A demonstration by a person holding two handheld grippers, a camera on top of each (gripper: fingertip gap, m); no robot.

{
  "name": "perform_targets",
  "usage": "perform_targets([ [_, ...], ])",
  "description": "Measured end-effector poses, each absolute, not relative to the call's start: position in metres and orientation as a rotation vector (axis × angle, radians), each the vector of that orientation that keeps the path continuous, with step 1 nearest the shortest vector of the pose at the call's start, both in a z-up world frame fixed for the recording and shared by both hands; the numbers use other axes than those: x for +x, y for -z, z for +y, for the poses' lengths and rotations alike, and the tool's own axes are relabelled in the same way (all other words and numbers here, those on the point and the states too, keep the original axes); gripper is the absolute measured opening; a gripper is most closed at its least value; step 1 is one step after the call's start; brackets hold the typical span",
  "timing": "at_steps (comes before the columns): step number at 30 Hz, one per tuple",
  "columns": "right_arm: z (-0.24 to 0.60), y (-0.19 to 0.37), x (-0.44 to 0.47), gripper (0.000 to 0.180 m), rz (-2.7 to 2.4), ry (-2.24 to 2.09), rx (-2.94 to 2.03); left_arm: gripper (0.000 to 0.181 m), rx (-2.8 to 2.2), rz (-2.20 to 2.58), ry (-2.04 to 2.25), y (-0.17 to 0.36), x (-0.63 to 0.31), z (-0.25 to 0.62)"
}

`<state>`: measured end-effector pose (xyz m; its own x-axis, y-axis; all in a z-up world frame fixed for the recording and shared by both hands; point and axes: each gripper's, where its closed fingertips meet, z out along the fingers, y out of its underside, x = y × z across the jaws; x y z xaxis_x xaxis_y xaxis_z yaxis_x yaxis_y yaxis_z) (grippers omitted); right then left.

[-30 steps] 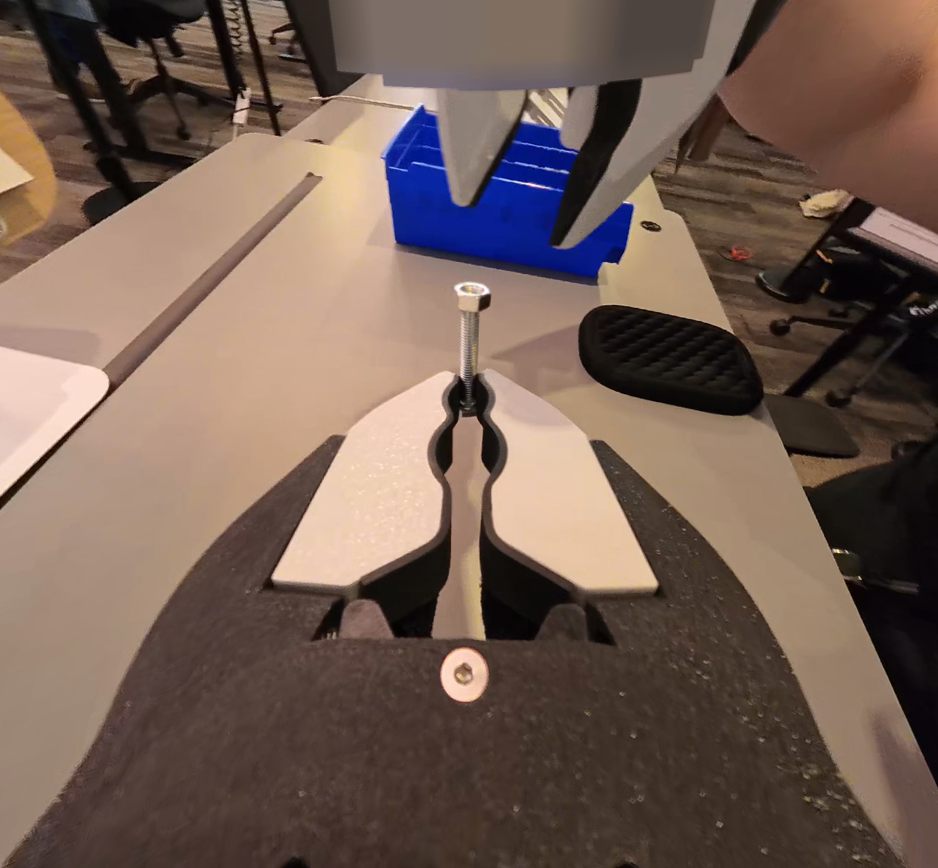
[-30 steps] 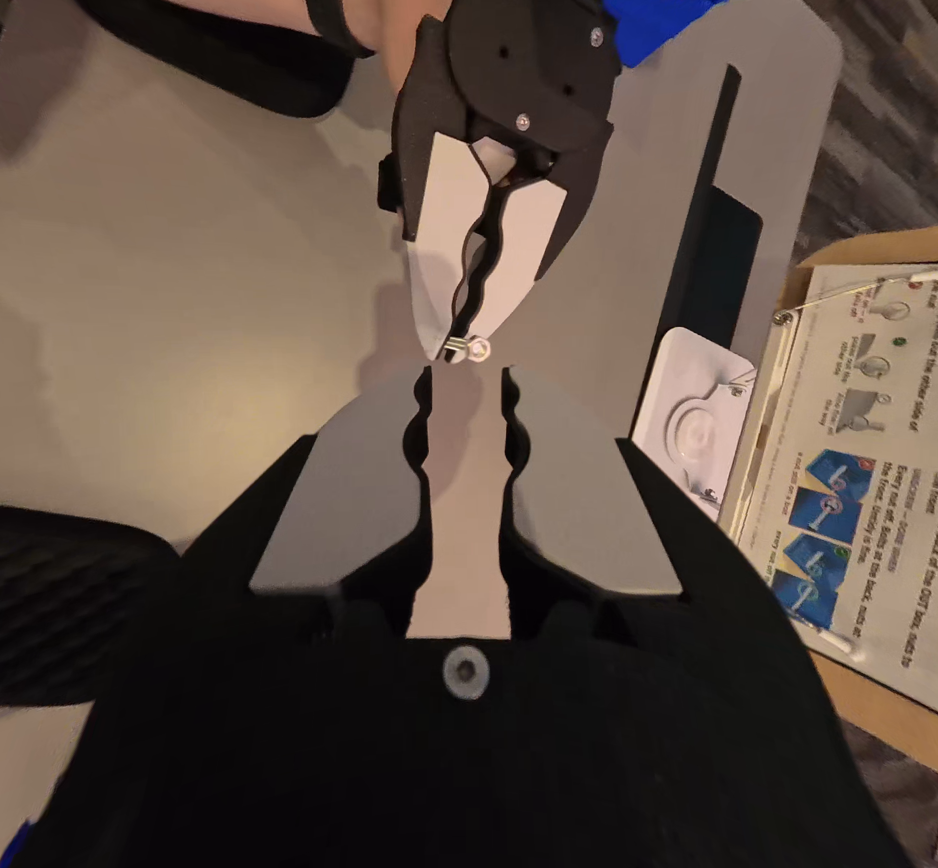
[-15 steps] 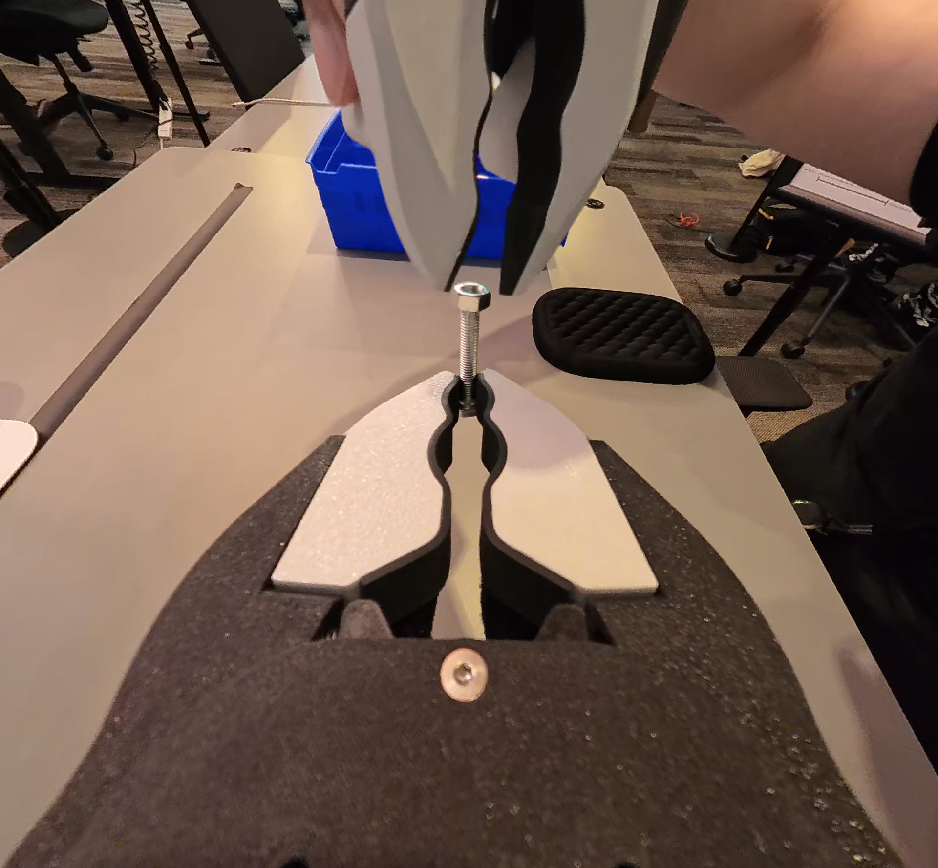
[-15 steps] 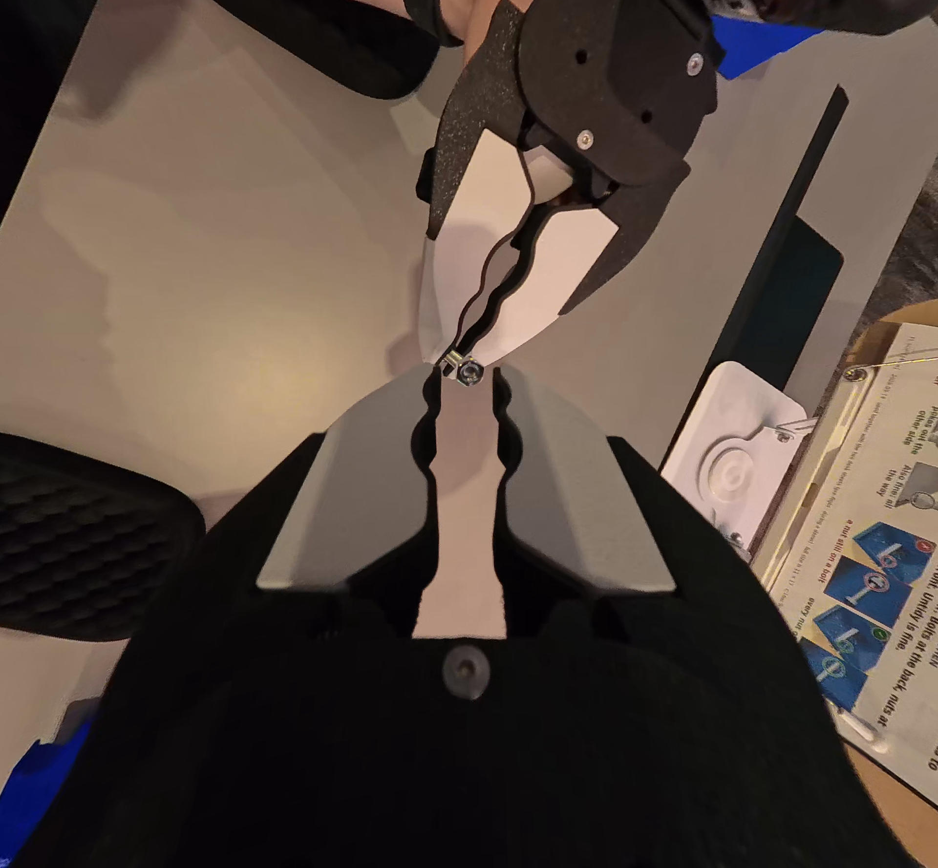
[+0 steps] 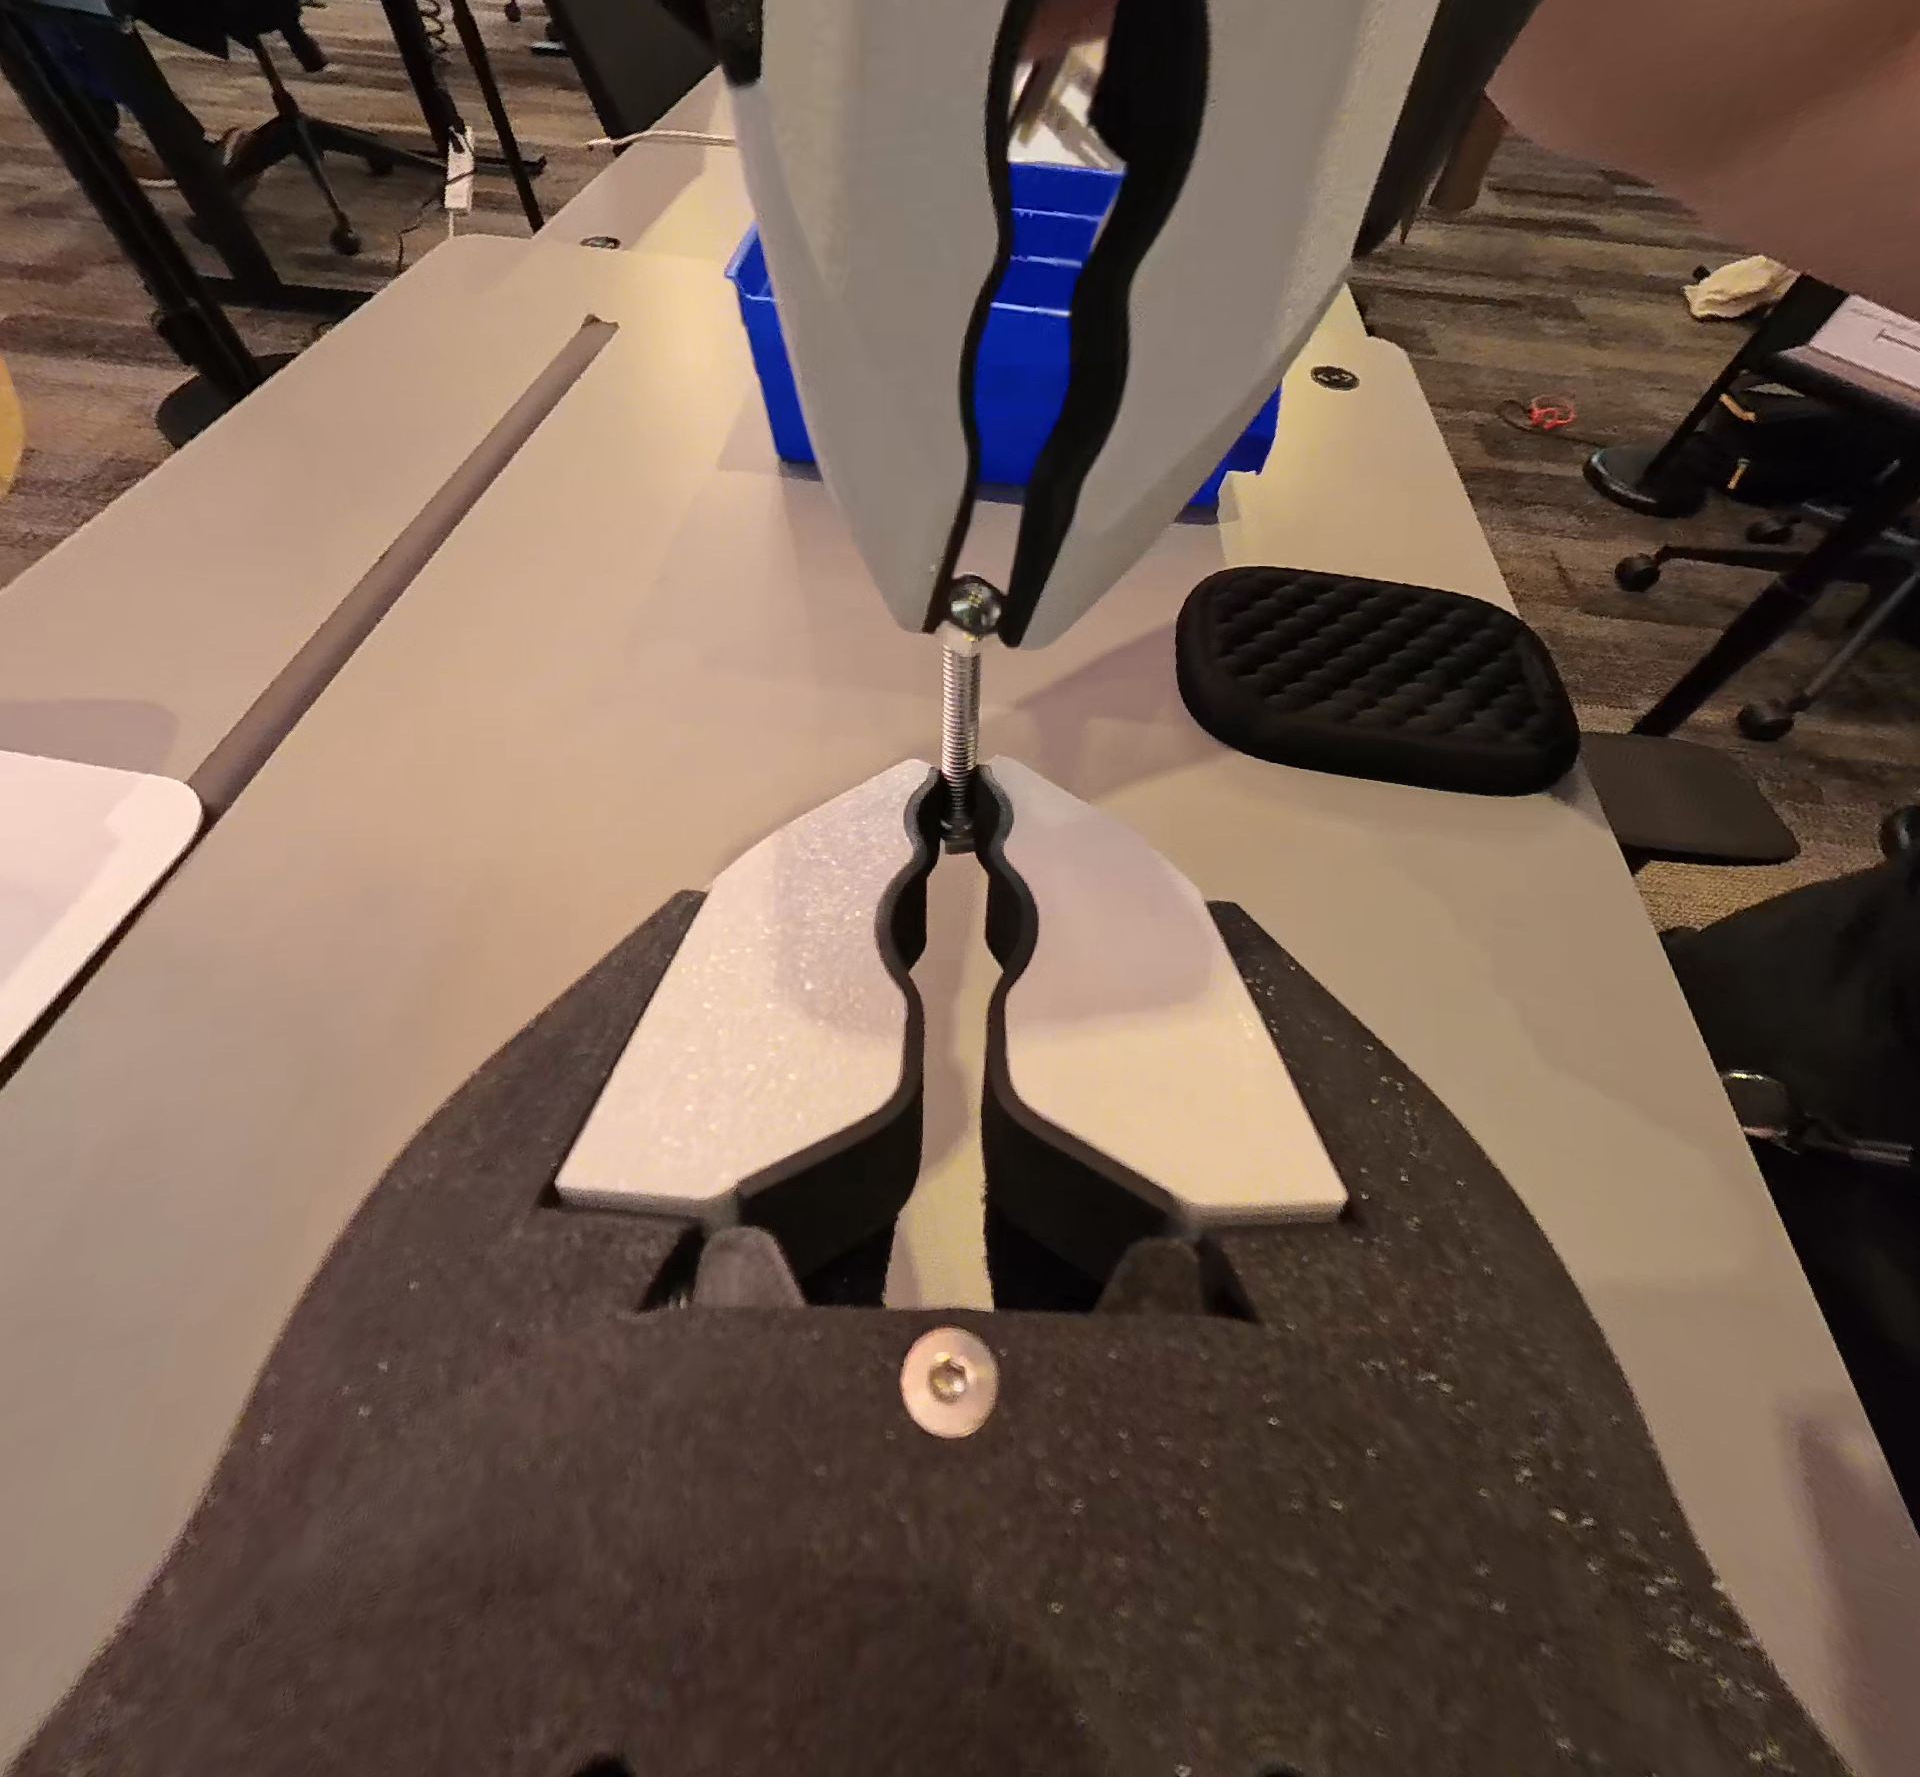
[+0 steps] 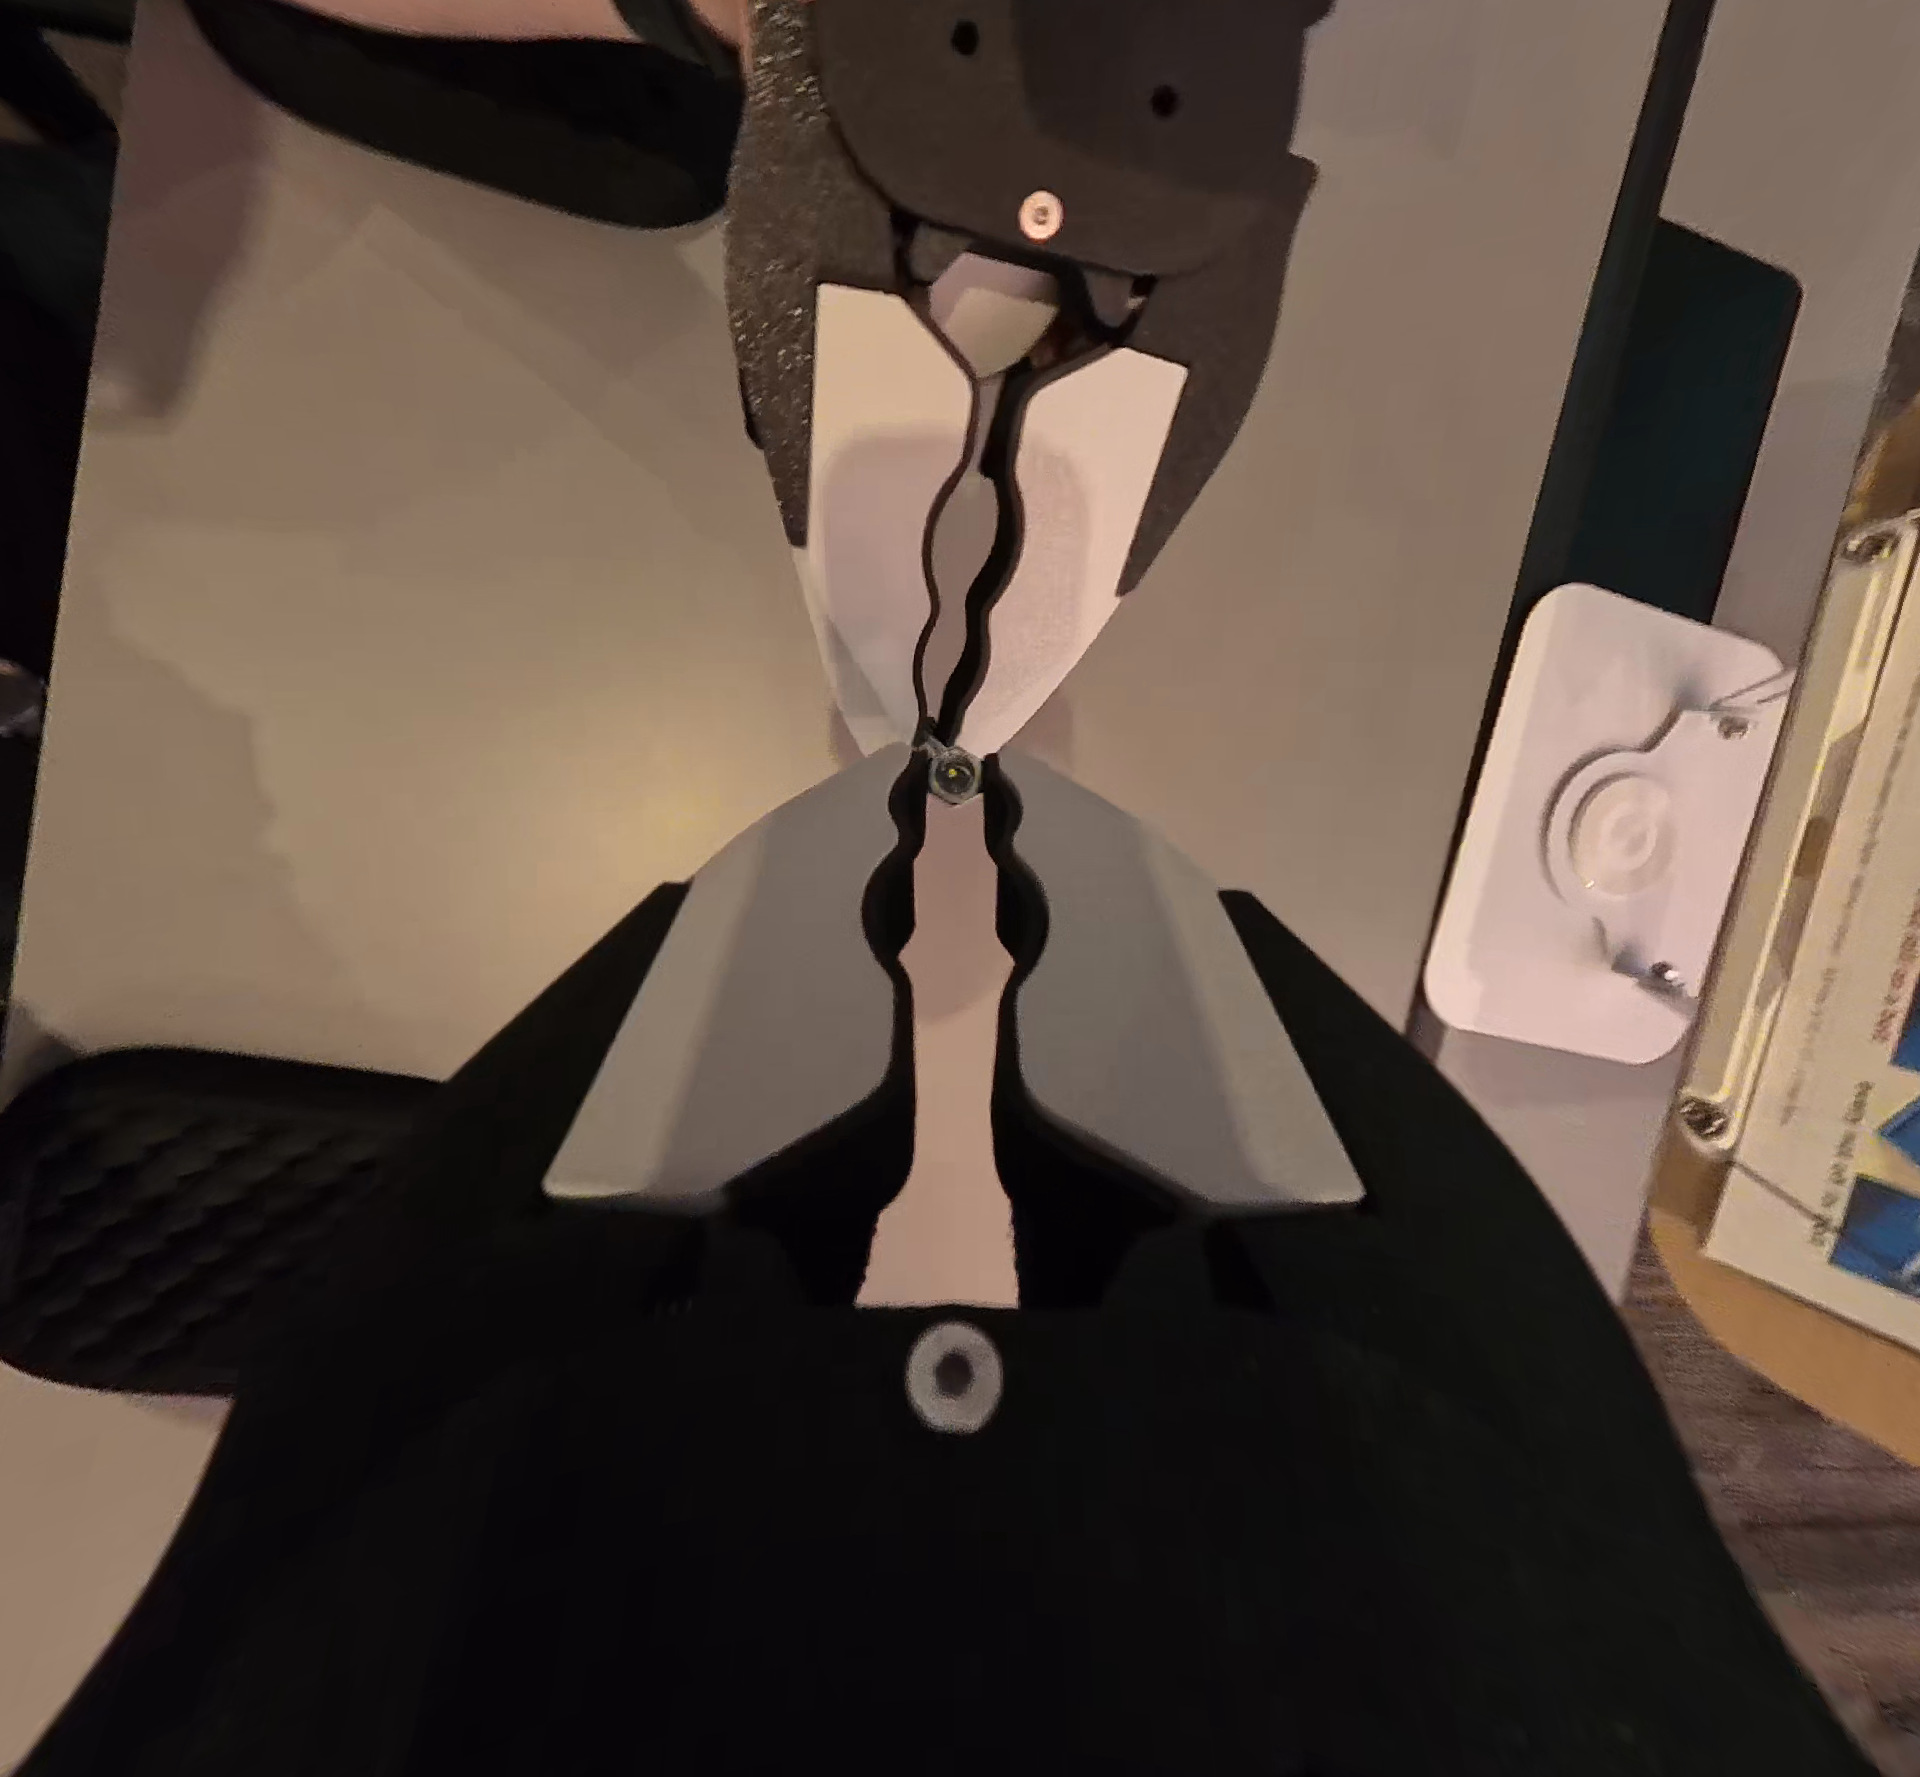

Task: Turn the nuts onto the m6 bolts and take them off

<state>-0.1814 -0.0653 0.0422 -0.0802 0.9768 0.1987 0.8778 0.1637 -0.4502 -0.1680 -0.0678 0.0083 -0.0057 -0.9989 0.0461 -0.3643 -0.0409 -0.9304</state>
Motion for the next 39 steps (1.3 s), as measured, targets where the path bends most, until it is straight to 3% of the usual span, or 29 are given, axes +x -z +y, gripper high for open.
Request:
perform_targets([
  [28,-0.081,-0.081,-0.189,0.009,-1.634,-0.909,-1.613,0.005,-1.298,1.395,1.180,-0.046,-0.169,-0.082],
  [39,-0.062,-0.086,-0.190,0.009,-1.424,-0.794,-1.645,0.005,-1.390,1.290,1.106,-0.052,-0.172,-0.065],
])
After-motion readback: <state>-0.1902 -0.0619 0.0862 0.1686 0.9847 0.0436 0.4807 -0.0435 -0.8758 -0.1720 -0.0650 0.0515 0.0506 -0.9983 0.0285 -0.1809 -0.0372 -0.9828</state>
